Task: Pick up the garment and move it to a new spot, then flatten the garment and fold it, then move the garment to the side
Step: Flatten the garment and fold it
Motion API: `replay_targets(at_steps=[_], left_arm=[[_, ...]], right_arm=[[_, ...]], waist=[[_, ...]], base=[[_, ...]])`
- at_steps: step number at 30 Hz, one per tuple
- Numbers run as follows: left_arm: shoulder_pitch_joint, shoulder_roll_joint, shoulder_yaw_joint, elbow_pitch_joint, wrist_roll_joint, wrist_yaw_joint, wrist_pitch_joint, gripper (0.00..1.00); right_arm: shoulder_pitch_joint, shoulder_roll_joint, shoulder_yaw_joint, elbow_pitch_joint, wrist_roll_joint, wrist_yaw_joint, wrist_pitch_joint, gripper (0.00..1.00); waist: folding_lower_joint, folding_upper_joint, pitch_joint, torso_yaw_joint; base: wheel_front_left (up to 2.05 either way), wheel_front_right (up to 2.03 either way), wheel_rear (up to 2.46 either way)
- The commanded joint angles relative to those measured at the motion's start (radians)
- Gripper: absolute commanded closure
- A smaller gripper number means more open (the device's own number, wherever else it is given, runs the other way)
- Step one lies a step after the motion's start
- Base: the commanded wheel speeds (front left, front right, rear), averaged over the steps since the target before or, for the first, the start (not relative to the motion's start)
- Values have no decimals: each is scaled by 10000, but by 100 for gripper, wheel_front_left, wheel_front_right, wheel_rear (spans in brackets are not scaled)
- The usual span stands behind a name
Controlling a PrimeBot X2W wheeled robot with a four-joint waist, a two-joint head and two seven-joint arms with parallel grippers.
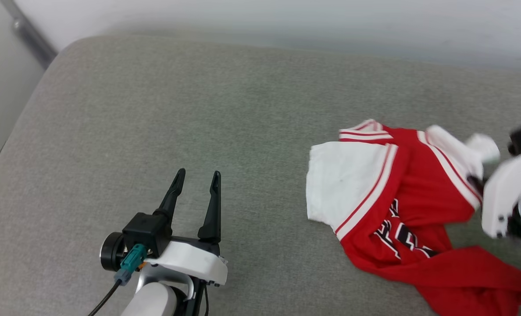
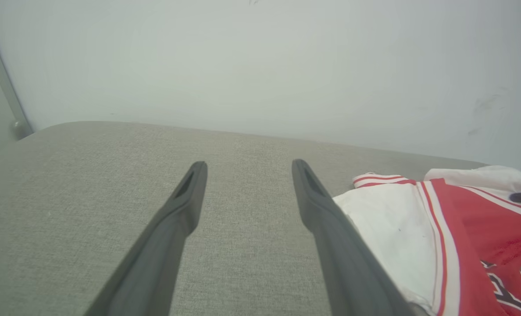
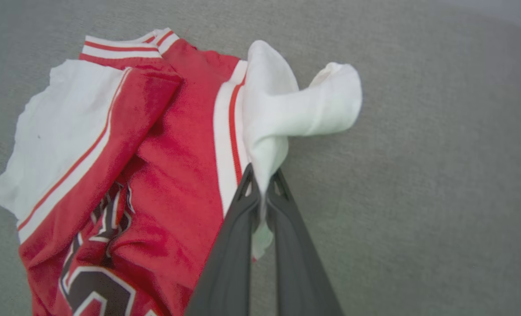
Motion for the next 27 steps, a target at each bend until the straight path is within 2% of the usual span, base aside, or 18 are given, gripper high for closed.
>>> replay_targets(at_steps=[1,4,5,6,7,8,11,18,23,27], left_arm=[[130,64,13,-63,25,51,54,0],[178,164,23,-144,7,82,166,0],[233,203,28,-151,-3,103,201,0],[278,237,37,-179,-14,132,229,0],[302,264,37,-204,-22,143,280,0],[322,296,44,-234,-24,163,304,0],[377,361,59,-309,-35,209,396,0],[724,555,121,-332,-168,308,558,0],[1073,682,196,-399,-265,451,683,0],[1256,817,247,-461,-324,492,801,0]], right_arm=[[827,253,-609,-4,-203,-7,-48,100],[2114,853,-1809,97,-545,-7,-51,100],[2519,1119,-2098,155,-621,-7,-72,95],[2853,1339,-2378,186,-729,-7,-116,65],[3131,1583,-2647,190,-848,-7,-234,28],[3385,1832,-2857,200,-938,-8,-399,0],[3777,2378,-3355,-1,-1257,-10,-1103,0],[4373,3133,-4094,-1249,-2070,-7,-3336,0],[4783,3582,-4238,-2381,-2803,-7,-4623,0],[5187,3827,-3852,-3372,-3187,-7,-5096,0]], waist=[[0,0,-229,-385],[0,0,-307,-604],[0,0,-356,-671],[0,0,-385,-730],[0,0,-409,-780],[0,0,-428,-823],[0,0,-533,-928],[0,0,-955,-1072],[0,0,-1356,-1125],[0,0,-1576,-1124]], base=[[0,0,0],[0,0,0],[0,0,0],[0,0,0],[0,0,0],[0,0,0],[0,0,0],[0,0,0],[0,0,0],[0,0,0]])
